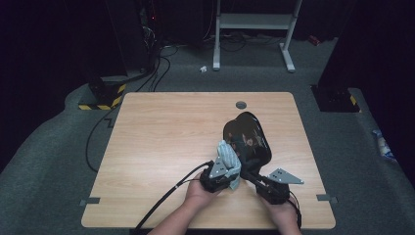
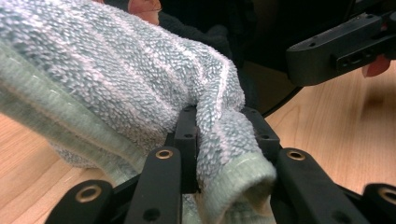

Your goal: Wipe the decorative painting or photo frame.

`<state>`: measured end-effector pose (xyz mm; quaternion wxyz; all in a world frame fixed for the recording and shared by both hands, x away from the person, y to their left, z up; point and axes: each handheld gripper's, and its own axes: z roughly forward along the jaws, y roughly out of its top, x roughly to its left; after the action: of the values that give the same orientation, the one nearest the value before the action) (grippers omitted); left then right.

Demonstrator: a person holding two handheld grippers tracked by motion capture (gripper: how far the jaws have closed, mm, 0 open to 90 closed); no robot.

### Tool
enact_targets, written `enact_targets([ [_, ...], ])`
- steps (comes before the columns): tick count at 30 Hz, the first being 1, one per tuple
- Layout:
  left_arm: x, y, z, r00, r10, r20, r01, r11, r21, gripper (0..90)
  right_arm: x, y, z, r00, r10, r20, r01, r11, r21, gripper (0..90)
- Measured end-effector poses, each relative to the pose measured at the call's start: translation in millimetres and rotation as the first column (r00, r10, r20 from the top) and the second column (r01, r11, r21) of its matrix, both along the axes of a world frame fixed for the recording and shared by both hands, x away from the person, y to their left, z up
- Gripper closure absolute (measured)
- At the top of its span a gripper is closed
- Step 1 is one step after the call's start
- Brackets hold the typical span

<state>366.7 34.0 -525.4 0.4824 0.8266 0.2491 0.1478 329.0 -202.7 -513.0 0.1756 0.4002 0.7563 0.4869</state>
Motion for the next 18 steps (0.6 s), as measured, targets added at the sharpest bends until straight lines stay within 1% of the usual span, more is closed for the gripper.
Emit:
enact_targets([
  [2,-0.1,0.4,0.0,1.0000,-0.001,0.000,0.001,1.0000,0.000,71.1,-0.2,0.3,0.0,1.0000,-0.003,0.001,0.003,1.0000,0.001,77.1],
  [4,0.3,1.8,-0.1,0.9999,-0.001,-0.011,0.001,0.9999,-0.010,71.1,-0.5,0.6,0.1,1.0000,-0.003,0.003,0.003,1.0000,0.000,76.2],
  [8,1.1,3.1,0.0,0.9998,-0.005,-0.022,0.004,0.9998,-0.018,70.9,-2.2,2.3,1.4,1.0000,0.005,0.004,-0.005,1.0000,0.001,66.9],
  [12,1.0,3.5,-0.1,0.9997,-0.007,-0.024,0.006,0.9998,-0.020,70.8,-4.9,1.3,5.0,0.9998,-0.016,0.011,0.016,0.9998,0.012,57.6],
  [15,1.1,4.2,-0.2,0.9994,-0.009,-0.032,0.008,0.9996,-0.027,70.8,-6.4,-1.6,9.1,0.9993,-0.032,0.020,0.032,0.9992,0.026,54.4],
  [18,0.0,4.2,-0.2,0.9996,-0.010,-0.027,0.009,0.9997,-0.025,70.7,-7.6,-5.1,14.5,0.9983,-0.051,0.031,0.049,0.9980,0.040,51.9],
])
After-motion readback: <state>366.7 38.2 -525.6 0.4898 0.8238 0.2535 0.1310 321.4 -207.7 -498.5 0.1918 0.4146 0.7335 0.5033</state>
